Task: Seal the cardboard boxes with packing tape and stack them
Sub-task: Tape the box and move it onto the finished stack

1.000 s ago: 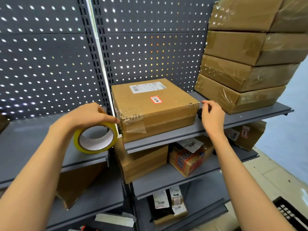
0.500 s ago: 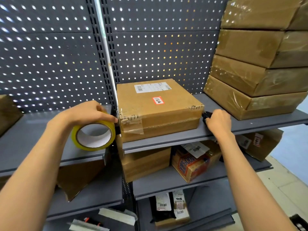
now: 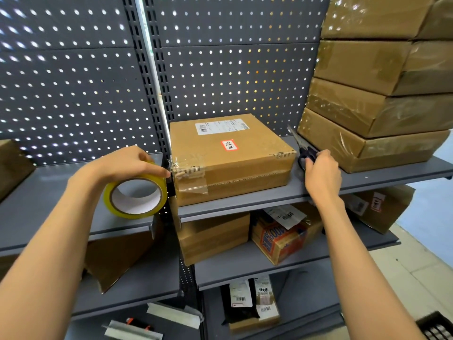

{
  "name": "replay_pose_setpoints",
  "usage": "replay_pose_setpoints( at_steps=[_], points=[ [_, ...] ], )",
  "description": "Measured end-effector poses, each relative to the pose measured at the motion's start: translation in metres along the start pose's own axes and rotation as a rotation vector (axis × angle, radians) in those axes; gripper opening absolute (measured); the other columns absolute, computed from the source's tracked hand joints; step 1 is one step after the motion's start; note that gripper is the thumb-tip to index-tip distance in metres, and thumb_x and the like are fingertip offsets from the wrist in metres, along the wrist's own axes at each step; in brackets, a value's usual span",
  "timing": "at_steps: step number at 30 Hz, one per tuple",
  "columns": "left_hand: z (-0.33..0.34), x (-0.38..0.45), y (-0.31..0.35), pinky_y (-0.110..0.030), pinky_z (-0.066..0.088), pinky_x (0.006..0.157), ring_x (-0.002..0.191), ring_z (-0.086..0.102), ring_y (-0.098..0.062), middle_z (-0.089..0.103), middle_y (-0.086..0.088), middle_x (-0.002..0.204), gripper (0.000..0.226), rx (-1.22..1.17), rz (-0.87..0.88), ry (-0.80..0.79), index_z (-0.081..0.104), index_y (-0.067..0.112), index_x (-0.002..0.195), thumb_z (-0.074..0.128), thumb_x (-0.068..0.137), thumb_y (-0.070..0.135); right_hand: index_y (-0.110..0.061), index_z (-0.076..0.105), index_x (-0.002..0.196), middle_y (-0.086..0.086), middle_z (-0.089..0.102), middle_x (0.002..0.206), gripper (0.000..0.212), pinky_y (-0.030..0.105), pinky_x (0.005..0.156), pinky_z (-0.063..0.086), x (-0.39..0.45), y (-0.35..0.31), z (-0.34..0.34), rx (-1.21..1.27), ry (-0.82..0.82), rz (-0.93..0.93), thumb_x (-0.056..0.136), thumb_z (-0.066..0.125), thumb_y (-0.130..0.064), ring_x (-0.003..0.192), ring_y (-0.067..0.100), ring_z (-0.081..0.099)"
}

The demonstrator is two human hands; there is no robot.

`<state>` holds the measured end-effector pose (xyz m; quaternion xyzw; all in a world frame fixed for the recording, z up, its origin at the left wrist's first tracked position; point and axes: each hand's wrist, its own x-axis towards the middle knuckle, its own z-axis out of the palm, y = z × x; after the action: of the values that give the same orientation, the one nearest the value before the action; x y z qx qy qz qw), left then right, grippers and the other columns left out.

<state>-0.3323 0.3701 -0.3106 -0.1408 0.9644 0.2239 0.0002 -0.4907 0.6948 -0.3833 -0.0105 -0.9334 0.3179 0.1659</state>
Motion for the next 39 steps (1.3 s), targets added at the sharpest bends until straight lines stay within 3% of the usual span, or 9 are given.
replay_pose_setpoints(
  at_steps=[8,11,15,19,23,28,32,36,39],
  points=[
    [0.001,-0.001,-0.002,-0.029,0.023,0.054,0.051,0.026,-0.016,0.029,0.002,0.049,0.051,-0.024,-0.003,0.01,0.053,0.007,0.058,0.075,0.072,0.051,-0.002,0.049,0.123,0.015,0.058,0.119,0.039,0.03,0.077,0.035,-0.03,-0.021,-0.022,0.226,0.194,-0.052,0.093,0.058,-0.025,0.11,0.032,0.054],
    [0.002,-0.001,-0.002,-0.028,0.021,0.053,0.051,0.022,-0.016,0.025,0.003,0.048,0.048,-0.043,0.005,0.003,0.047,0.008,0.058,0.072,0.077,0.045,-0.002,0.048,0.126,0.014,0.056,0.123,0.041,0.033,0.085,0.039,-0.042,-0.024,-0.026,0.25,0.261,-0.04,0.093,0.059,-0.024,0.113,0.03,0.053],
    [0.002,-0.002,-0.003,-0.028,0.019,0.053,0.049,0.02,-0.015,0.023,0.004,0.046,0.051,-0.037,0.008,0.008,0.044,0.009,0.058,0.072,0.077,0.047,-0.003,0.052,0.12,0.011,0.059,0.115,0.04,0.024,0.077,0.034,-0.059,-0.033,-0.033,0.306,0.271,-0.073,0.09,0.063,-0.028,0.104,0.026,0.055],
    [0.002,-0.004,-0.001,-0.03,0.02,0.053,0.05,0.022,-0.016,0.024,0.005,0.046,0.054,-0.016,0.004,0.024,0.04,0.012,0.053,0.072,0.076,0.048,-0.009,0.059,0.105,-0.003,0.059,0.091,0.032,0.012,0.063,0.032,-0.089,-0.056,-0.031,0.456,0.167,-0.127,0.083,0.071,-0.029,0.086,0.012,0.056],
    [0.002,-0.006,0.002,-0.028,0.022,0.051,0.051,0.025,-0.016,0.028,0.001,0.049,0.054,-0.015,0.005,0.048,0.041,0.015,0.047,0.072,0.078,0.046,-0.01,0.06,0.107,-0.007,0.057,0.088,0.036,-0.001,0.057,0.036,-0.121,-0.081,-0.014,0.471,-0.006,-0.202,0.081,0.074,-0.031,0.081,0.007,0.054],
    [0.002,-0.003,-0.002,-0.029,0.021,0.049,0.045,0.023,-0.014,0.025,0.006,0.039,0.061,-0.016,0.012,0.052,0.037,0.023,0.033,0.072,0.076,0.049,-0.014,0.058,0.105,-0.006,0.064,0.091,0.04,0.014,0.065,0.047,-0.144,-0.096,-0.003,0.484,-0.123,-0.204,0.079,0.075,-0.038,0.084,0.008,0.062],
    [0.002,-0.002,-0.006,-0.03,0.022,0.051,0.049,0.023,-0.017,0.026,0.0,0.05,0.058,-0.014,0.042,0.059,0.036,0.015,0.046,0.069,0.077,0.052,-0.022,0.055,0.093,-0.019,0.058,0.072,0.035,0.011,0.059,0.048,-0.166,-0.103,-0.007,0.493,-0.268,-0.209,0.075,0.077,-0.042,0.066,-0.006,0.058],
    [0.003,-0.003,-0.009,-0.03,0.027,0.052,0.053,0.03,-0.018,0.035,-0.004,0.054,0.041,-0.038,0.067,0.086,0.053,0.009,0.059,0.063,0.083,0.041,-0.023,0.053,0.09,-0.02,0.055,0.07,0.035,0.013,0.062,0.047,-0.182,-0.109,-0.004,0.46,-0.33,-0.203,0.075,0.077,-0.044,0.067,-0.008,0.054],
    [0.001,-0.004,-0.014,-0.03,0.029,0.051,0.049,0.034,-0.017,0.041,-0.002,0.051,0.042,-0.066,0.081,0.089,0.068,0.004,0.064,0.061,0.085,0.039,-0.023,0.052,0.089,-0.019,0.056,0.07,0.037,0.015,0.063,0.047,-0.192,-0.114,0.001,0.45,-0.358,-0.191,0.074,0.077,-0.047,0.068,-0.007,0.055]
  ],
)
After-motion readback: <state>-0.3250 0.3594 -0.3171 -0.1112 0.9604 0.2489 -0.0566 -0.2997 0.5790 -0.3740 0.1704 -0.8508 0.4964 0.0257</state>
